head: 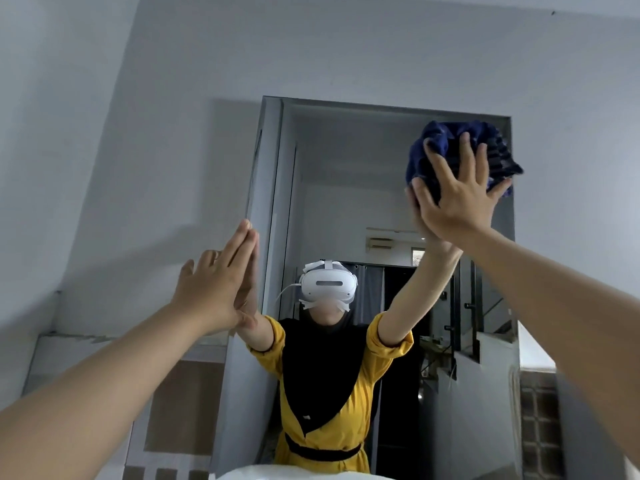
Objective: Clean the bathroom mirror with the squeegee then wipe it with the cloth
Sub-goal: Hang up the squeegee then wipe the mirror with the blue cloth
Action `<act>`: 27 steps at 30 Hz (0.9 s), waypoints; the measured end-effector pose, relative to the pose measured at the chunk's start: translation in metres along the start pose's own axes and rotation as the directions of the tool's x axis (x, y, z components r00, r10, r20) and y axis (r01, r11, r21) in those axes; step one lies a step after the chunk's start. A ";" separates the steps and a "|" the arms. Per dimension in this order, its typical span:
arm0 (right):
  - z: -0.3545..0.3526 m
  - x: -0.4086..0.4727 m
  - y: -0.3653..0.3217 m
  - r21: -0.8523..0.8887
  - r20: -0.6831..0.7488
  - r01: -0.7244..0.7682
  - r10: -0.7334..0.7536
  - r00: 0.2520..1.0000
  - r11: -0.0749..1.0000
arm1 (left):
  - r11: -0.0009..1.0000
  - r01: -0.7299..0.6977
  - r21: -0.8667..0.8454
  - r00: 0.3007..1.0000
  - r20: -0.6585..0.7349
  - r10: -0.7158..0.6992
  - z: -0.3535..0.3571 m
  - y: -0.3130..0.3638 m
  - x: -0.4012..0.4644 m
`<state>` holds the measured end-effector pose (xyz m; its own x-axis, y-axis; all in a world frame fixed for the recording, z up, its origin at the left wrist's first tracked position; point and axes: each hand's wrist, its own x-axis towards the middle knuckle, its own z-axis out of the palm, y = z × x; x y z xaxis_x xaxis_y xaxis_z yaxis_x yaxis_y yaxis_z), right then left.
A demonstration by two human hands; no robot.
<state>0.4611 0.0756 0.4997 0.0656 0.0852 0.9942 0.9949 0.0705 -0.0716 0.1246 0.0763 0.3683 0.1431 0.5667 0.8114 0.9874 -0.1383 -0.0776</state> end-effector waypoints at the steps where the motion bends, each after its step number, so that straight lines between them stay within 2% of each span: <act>1: -0.002 -0.002 0.009 0.004 0.002 -0.053 0.053 0.999 0.999 | 1.000 0.000 0.005 1.000 0.001 0.000 0.000 0.001 0.000; 4: -0.003 -0.013 0.011 0.048 -0.028 -0.304 0.306 0.952 0.951 | 1.000 0.006 0.010 1.000 0.005 -0.006 -0.003 0.004 -0.001; 7: 0.002 -0.028 -0.015 0.132 -0.044 -0.573 0.582 0.812 0.809 | 1.000 -0.003 0.006 1.000 0.011 0.002 -0.003 0.004 -0.001; 10: 0.010 -0.039 -0.048 0.204 0.002 -0.679 0.693 0.721 0.706 | 1.000 0.015 0.015 1.000 0.015 -0.015 -0.002 0.004 0.000; 14: 0.019 -0.045 -0.088 0.237 0.031 -0.681 0.695 0.718 0.693 | 1.000 0.021 0.019 0.999 0.033 -0.022 -0.002 0.005 0.002; 18: 0.024 -0.045 -0.122 0.249 0.048 -0.625 0.635 0.771 0.740 | 0.997 -0.040 -0.062 0.998 0.050 0.043 -0.002 -0.001 0.002; 21: 0.026 -0.042 -0.142 0.241 0.066 -0.555 0.557 0.828 0.796 | 0.996 -0.092 -0.011 0.995 0.027 0.092 0.005 -0.009 -0.005; 24: 0.030 -0.038 -0.165 0.237 0.077 -0.470 0.466 0.881 0.850 | 0.988 -0.098 -0.121 0.995 0.007 0.100 0.018 -0.020 -0.019; 27: 0.035 -0.035 -0.191 0.260 0.105 -0.386 0.371 0.923 0.885 | 0.967 -0.098 -0.233 0.991 0.064 0.116 0.029 -0.025 -0.033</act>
<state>0.2658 0.0935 0.4761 0.4219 0.2087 0.8823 0.8357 0.2879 -0.4677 0.0975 0.0849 0.3263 0.2609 0.5976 0.7581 0.9252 -0.3789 -0.0197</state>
